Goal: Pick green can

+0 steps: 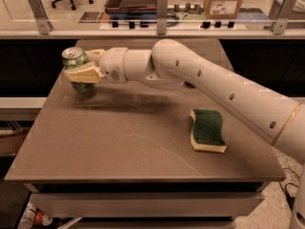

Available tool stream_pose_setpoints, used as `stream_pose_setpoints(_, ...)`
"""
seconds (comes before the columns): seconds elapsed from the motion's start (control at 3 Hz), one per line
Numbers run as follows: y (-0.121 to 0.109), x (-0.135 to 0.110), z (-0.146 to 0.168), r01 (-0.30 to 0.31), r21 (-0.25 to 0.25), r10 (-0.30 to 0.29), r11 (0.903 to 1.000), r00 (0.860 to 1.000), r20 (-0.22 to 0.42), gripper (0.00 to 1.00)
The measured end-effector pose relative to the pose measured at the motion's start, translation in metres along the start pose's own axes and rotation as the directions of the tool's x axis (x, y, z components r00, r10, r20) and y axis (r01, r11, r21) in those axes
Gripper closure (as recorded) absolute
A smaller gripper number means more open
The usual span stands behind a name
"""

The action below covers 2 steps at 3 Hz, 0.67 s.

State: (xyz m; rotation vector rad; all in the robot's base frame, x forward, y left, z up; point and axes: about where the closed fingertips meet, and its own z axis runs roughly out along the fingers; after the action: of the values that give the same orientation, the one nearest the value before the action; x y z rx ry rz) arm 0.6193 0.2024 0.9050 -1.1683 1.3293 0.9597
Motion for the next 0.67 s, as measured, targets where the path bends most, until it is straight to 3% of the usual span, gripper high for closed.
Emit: stream_pose_setpoints(0.67,-0.012,-0.033,-0.017,0.029,0.017,-0.029,0.9994,1.0,-0.001,1.0)
